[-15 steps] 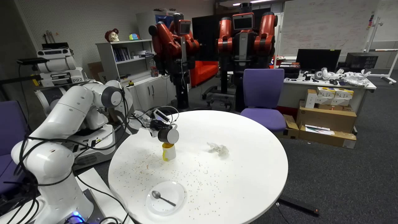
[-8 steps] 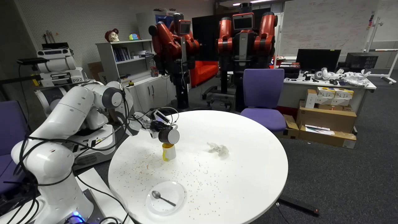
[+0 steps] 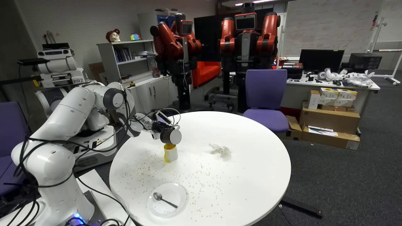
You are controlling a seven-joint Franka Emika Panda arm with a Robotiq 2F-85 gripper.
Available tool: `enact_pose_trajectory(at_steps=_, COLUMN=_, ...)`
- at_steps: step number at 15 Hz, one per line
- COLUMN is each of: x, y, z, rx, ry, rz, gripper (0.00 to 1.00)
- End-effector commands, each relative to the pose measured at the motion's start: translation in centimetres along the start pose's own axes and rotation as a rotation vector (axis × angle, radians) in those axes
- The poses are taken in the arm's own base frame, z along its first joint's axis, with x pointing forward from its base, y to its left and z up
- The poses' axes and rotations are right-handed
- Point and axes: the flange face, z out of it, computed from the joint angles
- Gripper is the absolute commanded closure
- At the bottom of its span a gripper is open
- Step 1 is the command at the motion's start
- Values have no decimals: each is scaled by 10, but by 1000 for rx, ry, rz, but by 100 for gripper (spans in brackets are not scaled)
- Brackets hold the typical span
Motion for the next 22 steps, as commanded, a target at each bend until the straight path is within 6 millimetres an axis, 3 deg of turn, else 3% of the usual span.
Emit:
enact_pose_trajectory(at_steps=1, x=-10, y=-10, z=1, rx=77, ry=-43, rz=-25, gripper=95)
enact_pose_trajectory(at_steps=22, x=0, y=-5, z=5, rx=116, ry=-75, rz=-79, gripper=95)
